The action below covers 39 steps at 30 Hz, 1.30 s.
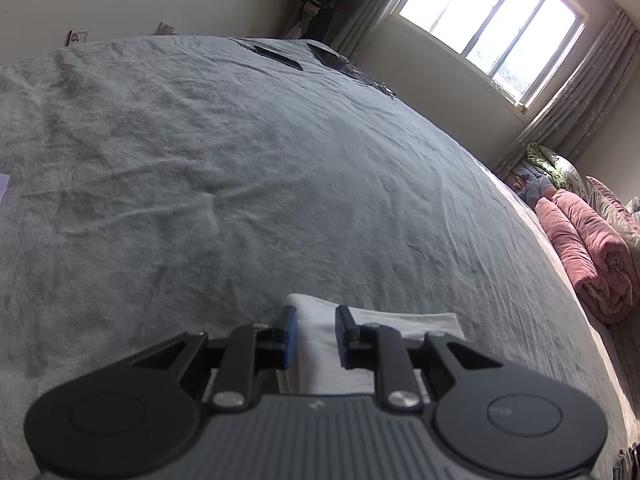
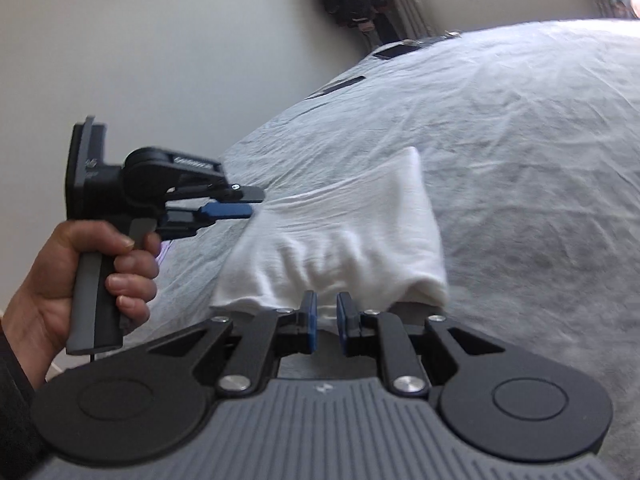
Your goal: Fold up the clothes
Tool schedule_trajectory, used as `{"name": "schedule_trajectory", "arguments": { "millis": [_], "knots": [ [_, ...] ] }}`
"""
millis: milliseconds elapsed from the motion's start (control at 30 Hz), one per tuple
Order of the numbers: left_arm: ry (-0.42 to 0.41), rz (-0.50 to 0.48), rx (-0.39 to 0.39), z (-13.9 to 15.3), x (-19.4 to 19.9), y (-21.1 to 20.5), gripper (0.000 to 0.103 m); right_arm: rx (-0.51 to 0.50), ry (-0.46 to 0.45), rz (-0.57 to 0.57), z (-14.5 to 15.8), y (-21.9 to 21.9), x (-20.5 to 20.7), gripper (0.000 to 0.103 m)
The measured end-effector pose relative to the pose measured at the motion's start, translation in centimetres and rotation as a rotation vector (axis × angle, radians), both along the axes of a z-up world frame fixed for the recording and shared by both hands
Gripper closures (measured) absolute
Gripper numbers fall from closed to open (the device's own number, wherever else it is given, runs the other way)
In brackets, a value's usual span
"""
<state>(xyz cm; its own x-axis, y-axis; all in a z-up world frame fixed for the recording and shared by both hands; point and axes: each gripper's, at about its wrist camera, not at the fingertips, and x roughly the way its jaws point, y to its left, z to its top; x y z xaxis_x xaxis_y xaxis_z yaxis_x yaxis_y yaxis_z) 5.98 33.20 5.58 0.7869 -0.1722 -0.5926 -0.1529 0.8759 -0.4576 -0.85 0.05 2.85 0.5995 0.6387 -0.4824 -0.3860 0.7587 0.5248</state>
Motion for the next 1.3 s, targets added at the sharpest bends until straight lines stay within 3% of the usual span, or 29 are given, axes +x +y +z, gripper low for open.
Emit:
{"name": "schedule_trajectory", "arguments": {
  "millis": [67,267,333,500,600,767,800,833,900,1133,1300],
  "knots": [
    [-0.016,-0.038,-0.014,0.1,0.0,-0.6,0.084,0.092,0.084,-0.055,-0.9,-2.3,0.5,0.086],
    [0.073,-0.059,0.053,-1.3,1.0,-1.7,0.084,0.159,0.179,-0.101,-2.4,-3.9,0.8,0.085],
    [0.084,-0.051,0.049,-1.7,1.1,-1.4,0.085,0.089,0.140,-0.091,-1.9,-3.1,0.3,0.088],
    [0.089,-0.051,0.061,-1.7,1.1,-1.8,0.086,-0.285,-0.103,-0.094,-0.1,1.3,-1.9,0.085],
    [0.094,-0.050,0.063,-1.8,1.1,-2.0,0.086,-0.290,-0.138,-0.099,0.1,2.3,-2.5,0.060],
    [0.097,-0.056,0.073,-1.9,1.1,-1.9,0.086,-0.325,-0.194,-0.111,0.7,4.0,-2.2,0.060],
    [0.099,-0.056,0.072,-1.9,1.1,-1.9,0.087,-0.346,-0.208,-0.112,0.7,3.9,-2.3,0.066],
    [0.101,-0.055,0.071,-1.9,1.1,-1.8,0.088,-0.366,-0.223,-0.113,0.6,3.7,-2.4,0.082],
    [0.107,-0.053,0.070,-2.0,1.1,-1.7,0.091,-0.408,-0.252,-0.114,0.3,3.3,-2.5,0.096],
    [0.120,-0.062,0.100,-2.0,1.1,-2.0,0.094,-0.429,-0.222,-0.106,-0.3,0.9,-2.2,0.101],
    [0.114,-0.043,0.079,-1.6,0.6,-1.5,0.094,-0.423,-0.229,-0.106,0.1,0.1,-2.3,0.100]
  ]
}}
